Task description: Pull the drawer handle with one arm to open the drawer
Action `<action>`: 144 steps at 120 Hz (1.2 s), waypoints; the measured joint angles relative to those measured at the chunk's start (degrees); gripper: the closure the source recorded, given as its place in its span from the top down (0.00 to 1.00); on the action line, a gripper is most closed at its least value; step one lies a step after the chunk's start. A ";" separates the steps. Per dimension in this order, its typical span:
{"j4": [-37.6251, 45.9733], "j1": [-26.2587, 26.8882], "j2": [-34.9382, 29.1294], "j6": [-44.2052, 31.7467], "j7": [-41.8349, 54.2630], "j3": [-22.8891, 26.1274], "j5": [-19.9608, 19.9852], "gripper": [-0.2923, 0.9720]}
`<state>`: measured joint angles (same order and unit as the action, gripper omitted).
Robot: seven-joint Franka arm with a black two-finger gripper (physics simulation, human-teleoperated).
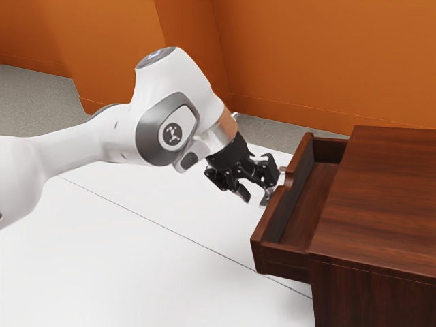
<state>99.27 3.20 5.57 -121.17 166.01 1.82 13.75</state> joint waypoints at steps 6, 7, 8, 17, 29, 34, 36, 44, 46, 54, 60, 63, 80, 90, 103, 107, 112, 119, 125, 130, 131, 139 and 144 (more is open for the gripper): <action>0.02 -0.47 -0.01 -0.09 0.00 0.01 -0.13 0.50; 0.03 -0.54 -0.01 -0.10 0.00 0.01 -0.15 0.50; 0.03 -0.62 -0.01 -0.11 0.00 0.01 -0.17 0.49; -0.01 -1.21 -0.02 -0.25 -0.01 -0.01 -0.22 0.46; -0.06 -1.57 -0.02 -0.79 -0.01 0.01 -0.15 0.49; -0.06 -1.67 -0.01 -1.13 -0.01 0.02 -0.17 0.51; -0.09 -1.71 0.00 -1.26 -0.01 0.01 -0.15 0.53; -0.09 -2.00 0.00 -1.70 -0.01 0.08 -0.08 0.57; -0.09 -2.03 0.00 -1.80 -0.01 0.07 -0.04 0.58; -0.02 -2.12 0.18 -2.11 0.00 -0.03 0.06 0.63; 0.50 -2.25 0.19 -2.29 0.00 -0.06 0.11 0.67; 0.68 -2.31 0.17 -2.37 0.00 -0.07 0.12 0.69; 2.08 -2.43 -1.58 -2.65 0.00 -0.12 0.00 0.68; 2.97 -2.35 -2.56 -2.75 0.00 -0.29 -0.07 0.68; 4.33 -2.26 -3.41 -2.83 0.00 -0.52 -0.18 0.71; 4.52 -2.21 -3.65 -2.84 0.00 -0.63 -0.23 0.71; 4.63 -2.23 -3.86 -2.86 0.00 -0.68 -0.27 0.71; 4.70 -2.37 -3.98 -2.88 0.00 -0.68 -0.31 0.72; 4.72 -2.49 -4.02 -2.90 0.00 -0.72 -0.33 0.73; 4.77 -2.63 -4.03 -2.91 0.00 -0.72 -0.35 0.74; 4.78 -2.65 -4.03 -2.91 0.00 -0.73 -0.35 0.74; 4.87 -2.88 -4.01 -2.92 0.00 -0.75 -0.36 0.76; 4.89 -3.02 -3.97 -2.93 0.00 -0.78 -0.36 0.76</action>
<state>104.16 0.17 1.60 -124.10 166.01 1.04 13.39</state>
